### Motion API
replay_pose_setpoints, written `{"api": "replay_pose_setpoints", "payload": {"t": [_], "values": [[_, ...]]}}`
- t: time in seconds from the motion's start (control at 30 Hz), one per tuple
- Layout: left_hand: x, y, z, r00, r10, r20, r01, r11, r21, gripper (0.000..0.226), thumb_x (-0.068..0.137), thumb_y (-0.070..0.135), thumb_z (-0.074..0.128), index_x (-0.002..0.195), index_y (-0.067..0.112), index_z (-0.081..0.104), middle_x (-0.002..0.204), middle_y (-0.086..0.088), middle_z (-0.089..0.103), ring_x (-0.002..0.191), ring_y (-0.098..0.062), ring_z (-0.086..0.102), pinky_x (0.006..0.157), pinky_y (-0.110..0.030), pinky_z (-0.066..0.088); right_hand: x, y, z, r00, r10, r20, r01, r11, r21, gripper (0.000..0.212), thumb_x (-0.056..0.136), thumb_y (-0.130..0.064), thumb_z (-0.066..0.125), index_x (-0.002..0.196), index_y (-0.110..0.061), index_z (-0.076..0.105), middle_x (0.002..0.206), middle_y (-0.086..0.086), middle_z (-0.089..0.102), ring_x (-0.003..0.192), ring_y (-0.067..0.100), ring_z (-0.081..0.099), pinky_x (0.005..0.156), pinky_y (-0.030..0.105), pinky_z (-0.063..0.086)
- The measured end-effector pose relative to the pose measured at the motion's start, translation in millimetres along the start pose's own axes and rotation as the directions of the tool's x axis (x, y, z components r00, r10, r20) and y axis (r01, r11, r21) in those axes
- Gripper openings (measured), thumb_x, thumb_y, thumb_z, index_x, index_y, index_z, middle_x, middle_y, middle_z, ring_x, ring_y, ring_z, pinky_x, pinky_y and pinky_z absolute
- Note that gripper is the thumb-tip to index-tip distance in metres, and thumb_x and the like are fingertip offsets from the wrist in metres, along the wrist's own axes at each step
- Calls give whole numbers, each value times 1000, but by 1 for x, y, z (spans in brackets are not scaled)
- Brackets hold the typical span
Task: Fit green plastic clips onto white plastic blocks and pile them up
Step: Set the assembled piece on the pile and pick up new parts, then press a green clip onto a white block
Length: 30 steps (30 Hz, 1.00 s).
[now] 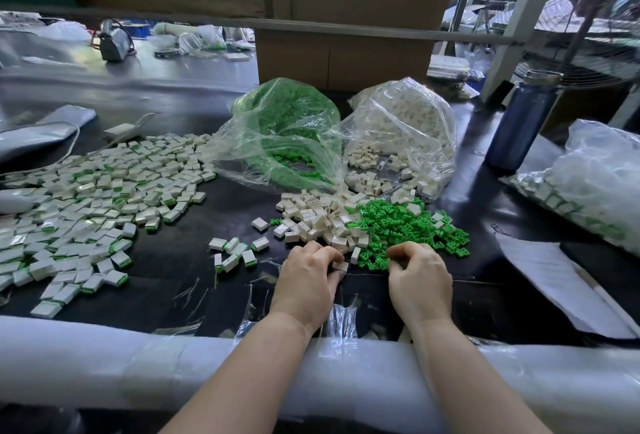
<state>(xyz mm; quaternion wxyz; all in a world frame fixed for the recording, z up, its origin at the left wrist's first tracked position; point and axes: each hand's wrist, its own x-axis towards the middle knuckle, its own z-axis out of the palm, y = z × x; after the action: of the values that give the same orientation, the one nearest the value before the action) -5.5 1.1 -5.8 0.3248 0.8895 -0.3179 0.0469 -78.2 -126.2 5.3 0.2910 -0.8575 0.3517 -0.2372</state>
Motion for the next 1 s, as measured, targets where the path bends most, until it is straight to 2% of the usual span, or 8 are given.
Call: {"api": "replay_pose_setpoints", "payload": {"t": [0.27,0.4,0.53,0.67,0.73,0.83,0.9,1.0], "values": [[-2,4,-3,1000,-23,-14,22,999,-45,14,88,27,62,100,21,63,102,5,62,101,-13,48,89,-26,38,3,2,0,995,79,60,-72,991,-113,20,87,-33,61,104,-25,67,114,-2,59,113,20,48,94,34,33],[-2,5,-3,999,-16,33,19,996,-88,17,88,21,62,105,19,65,106,4,60,103,-13,51,92,-25,40,3,2,0,996,69,59,-64,995,-81,7,87,-30,63,91,-26,66,107,-4,61,108,19,50,90,33,30],[-2,6,-4,999,-12,45,19,988,-151,27,88,21,62,114,16,64,109,4,58,101,-12,55,93,-18,40,2,1,0,996,60,60,-56,996,-73,11,86,-32,63,95,-27,66,107,-5,62,109,18,50,90,33,30],[-2,7,-6,1000,-5,30,10,980,-199,21,89,19,61,109,14,65,105,4,58,91,-6,52,83,-7,35,2,0,0,996,52,76,-45,995,-93,10,84,-33,65,93,-29,66,106,-7,60,109,17,50,90,33,29],[-2,8,-7,1000,-6,24,11,971,-238,18,89,17,61,106,15,65,103,4,58,88,-5,52,84,-9,37,2,0,-1,997,40,72,-34,996,-82,4,84,-29,66,86,-29,63,99,-8,58,108,18,50,88,32,28],[-3,9,-8,999,-9,36,19,953,-301,15,88,14,61,103,17,63,101,2,60,90,-10,56,88,-20,45,0,-1,-1,998,-47,32,46,999,15,13,83,-21,68,79,-28,57,87,-10,57,100,19,54,88,34,33],[-3,9,-8,999,-10,45,25,932,-362,14,86,11,63,99,17,63,95,2,61,85,-8,57,85,-21,48,-2,-2,-1,991,-136,-2,135,983,121,16,82,-16,68,77,-26,57,78,-10,60,89,20,59,89,38,42],[-2,7,-10,996,-66,52,83,864,-496,19,82,5,67,90,21,62,84,2,62,74,-7,58,76,-18,52,-4,-3,-1,975,-221,29,199,922,331,14,82,-8,69,78,-20,64,74,-12,64,74,4,62,76,21,50]]}}
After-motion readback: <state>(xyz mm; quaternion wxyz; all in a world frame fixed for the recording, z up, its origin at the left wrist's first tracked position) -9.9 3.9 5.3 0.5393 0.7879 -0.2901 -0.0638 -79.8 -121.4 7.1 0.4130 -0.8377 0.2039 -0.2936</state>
